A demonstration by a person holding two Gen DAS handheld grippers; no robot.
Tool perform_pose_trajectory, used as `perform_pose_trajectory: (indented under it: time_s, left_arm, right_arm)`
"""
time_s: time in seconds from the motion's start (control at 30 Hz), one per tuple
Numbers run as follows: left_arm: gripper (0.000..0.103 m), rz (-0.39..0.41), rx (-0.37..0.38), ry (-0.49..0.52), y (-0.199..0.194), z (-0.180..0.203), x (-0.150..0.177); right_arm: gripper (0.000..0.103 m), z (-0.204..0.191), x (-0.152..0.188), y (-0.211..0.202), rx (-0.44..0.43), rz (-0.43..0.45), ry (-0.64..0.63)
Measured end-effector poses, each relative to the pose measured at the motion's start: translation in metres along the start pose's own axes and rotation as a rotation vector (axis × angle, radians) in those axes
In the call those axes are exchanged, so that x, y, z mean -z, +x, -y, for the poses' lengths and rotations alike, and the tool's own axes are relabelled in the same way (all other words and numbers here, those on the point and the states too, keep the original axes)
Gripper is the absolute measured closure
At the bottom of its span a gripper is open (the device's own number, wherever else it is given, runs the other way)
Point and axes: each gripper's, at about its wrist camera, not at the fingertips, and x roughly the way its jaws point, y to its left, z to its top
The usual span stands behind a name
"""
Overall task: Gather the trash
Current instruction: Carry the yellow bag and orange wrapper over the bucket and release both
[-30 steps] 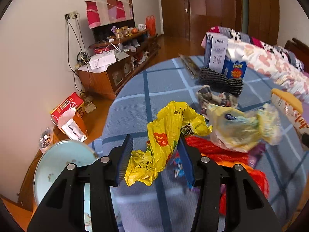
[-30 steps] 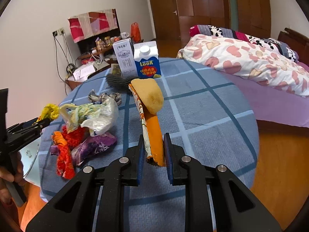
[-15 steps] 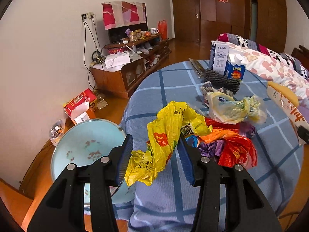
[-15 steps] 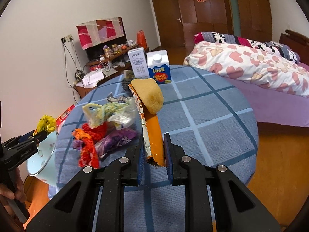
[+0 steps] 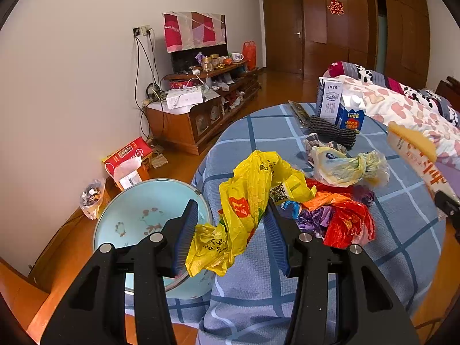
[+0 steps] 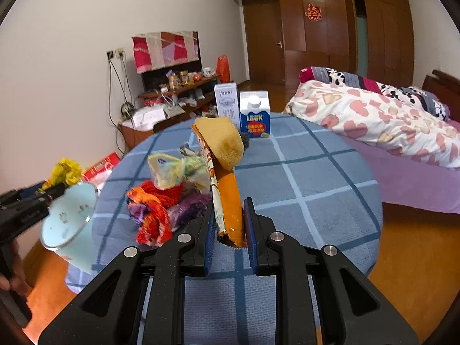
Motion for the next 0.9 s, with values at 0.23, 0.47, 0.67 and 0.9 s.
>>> perform_pose_trajectory:
  time_s: [0.23, 0.47, 0.67, 0.9]
  left_arm:
    - [0.055, -0.017, 0.001, 0.000, 0.002, -0.001, 0.006]
    - [0.055, -0.022, -0.005, -0.009, 0.002, -0.002, 0.006]
    - [0.055, -0.013, -0.022, -0.017, 0.001, -0.005, 0.006]
    - [0.055, -0.011, -0.058, -0.040, -0.003, -0.021, 0.008]
  right_arm:
    - [0.084, 0.036, 0.011, 0.036, -0.101, -0.211, 0.202]
    - [0.085, 0.040, 0.012, 0.032, -0.080, -0.194, 0.211]
    - [0.085, 0.026, 0.003, 0.008, -0.015, -0.070, 0.113]
    - [0.085, -0.002, -0.004, -0.010, -0.019, 0.005, 0.011]
